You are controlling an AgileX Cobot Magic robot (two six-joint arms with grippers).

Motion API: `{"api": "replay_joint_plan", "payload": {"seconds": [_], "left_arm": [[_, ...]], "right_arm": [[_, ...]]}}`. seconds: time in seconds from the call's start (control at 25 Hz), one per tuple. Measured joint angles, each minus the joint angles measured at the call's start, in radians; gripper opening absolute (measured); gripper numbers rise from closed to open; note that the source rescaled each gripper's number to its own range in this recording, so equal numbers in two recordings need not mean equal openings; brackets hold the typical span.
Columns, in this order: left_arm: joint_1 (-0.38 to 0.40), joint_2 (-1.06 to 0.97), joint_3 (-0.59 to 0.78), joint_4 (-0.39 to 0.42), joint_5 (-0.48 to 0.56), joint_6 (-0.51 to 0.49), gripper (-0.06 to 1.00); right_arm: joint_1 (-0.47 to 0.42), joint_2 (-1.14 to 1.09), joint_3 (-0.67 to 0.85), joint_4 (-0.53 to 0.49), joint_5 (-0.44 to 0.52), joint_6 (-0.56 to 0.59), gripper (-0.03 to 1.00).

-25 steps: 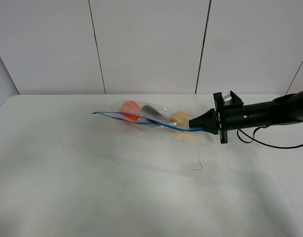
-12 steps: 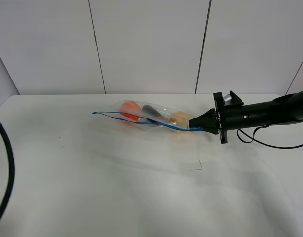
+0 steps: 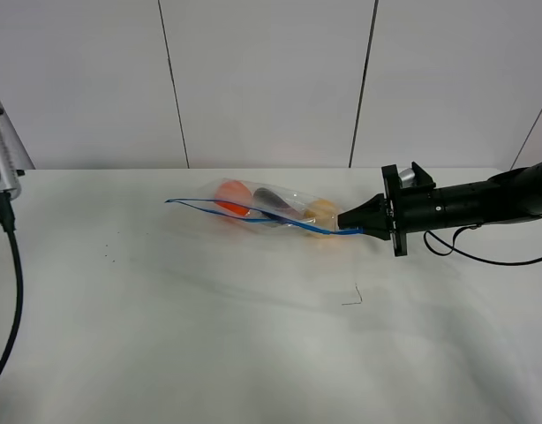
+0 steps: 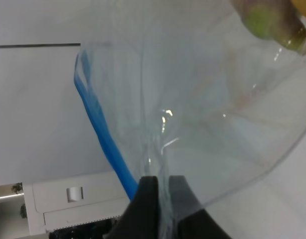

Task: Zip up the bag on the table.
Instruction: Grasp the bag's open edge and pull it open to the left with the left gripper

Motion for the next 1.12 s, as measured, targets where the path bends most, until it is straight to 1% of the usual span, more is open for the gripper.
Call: {"api": "replay_joint_plan", "payload": {"seconds": [0.12,0.2,0.44,0.76,0.96,1.12], "left_arm": [[-0.042,0.046,0.0,-0.002,-0.126,0.004,0.99],[-0.093,0.078,0.0,-0.01,-0.198,0.001,0.99],[-0.28,0.196,0.0,-0.017,-0.365,-0.08,0.99],[-0.536,0.403,0.0,-0.017,-0.615,-0.091,0.99],[-0.662,0.482,0.0,-0.019,-0.728,-0.101,0.99],[-0.746,0.56,0.0,-0.02,-0.75,-0.117,0.99]], "right_arm": [[0.0,0.0,0.0,0.0,0.0,-0.001,0.0],[0.0,0.0,0.0,0.0,0.0,-0.001,0.0],[0.0,0.0,0.0,0.0,0.0,-0.001,0.0],[0.0,0.0,0.0,0.0,0.0,-0.004,0.0],[0.0,0.0,0.0,0.0,0.0,-0.006,0.0],[0.0,0.0,0.0,0.0,0.0,-0.007,0.0]]}}
